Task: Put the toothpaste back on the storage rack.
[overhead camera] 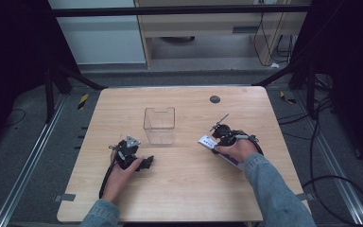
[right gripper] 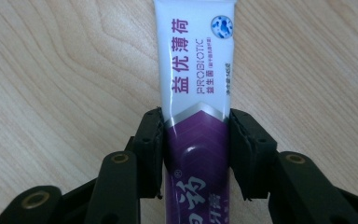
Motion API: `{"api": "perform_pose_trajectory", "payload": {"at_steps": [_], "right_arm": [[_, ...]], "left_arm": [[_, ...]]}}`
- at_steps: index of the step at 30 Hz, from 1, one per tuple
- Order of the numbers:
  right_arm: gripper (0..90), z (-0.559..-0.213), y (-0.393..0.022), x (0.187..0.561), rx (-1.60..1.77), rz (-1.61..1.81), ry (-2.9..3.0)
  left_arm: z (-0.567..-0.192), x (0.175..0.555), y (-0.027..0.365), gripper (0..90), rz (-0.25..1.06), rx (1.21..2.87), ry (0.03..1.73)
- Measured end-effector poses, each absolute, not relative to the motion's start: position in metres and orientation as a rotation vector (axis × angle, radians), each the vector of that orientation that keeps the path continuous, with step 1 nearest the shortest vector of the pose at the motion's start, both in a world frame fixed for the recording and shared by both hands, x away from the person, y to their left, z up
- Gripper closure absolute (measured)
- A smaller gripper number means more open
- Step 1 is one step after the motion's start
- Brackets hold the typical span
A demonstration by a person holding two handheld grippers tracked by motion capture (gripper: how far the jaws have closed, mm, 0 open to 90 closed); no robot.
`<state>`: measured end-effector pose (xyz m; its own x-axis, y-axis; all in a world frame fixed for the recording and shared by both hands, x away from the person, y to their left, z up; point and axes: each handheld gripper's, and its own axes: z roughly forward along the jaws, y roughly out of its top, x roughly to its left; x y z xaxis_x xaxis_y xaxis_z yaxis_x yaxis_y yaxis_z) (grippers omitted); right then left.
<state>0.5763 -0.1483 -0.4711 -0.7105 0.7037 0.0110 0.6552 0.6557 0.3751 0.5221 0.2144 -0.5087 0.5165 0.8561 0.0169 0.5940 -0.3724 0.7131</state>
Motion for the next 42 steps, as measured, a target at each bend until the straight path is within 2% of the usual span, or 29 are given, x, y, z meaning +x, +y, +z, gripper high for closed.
{"api": "perform_pose_trajectory", "payload": {"at_steps": [10,17,29,42], "right_arm": [[71.6,-0.465,-0.146,0.577,1.118,0.492,2.754],[75.7,-0.463,-0.145,0.575,1.106,0.499,2.755],[77.5,-0.448,-0.142,0.566,1.108,0.539,2.698],[77.6,-0.412,-0.138,0.559,1.086,0.719,2.606]], "left_arm": [[-0.509,0.522,0.214,0.0,0.514,2.101,1.177],[-0.509,0.522,0.214,0.0,0.514,2.102,1.177],[-0.509,0.522,0.214,0.0,0.514,2.102,1.177],[-0.509,0.522,0.214,0.0,0.515,2.103,1.175]]}}
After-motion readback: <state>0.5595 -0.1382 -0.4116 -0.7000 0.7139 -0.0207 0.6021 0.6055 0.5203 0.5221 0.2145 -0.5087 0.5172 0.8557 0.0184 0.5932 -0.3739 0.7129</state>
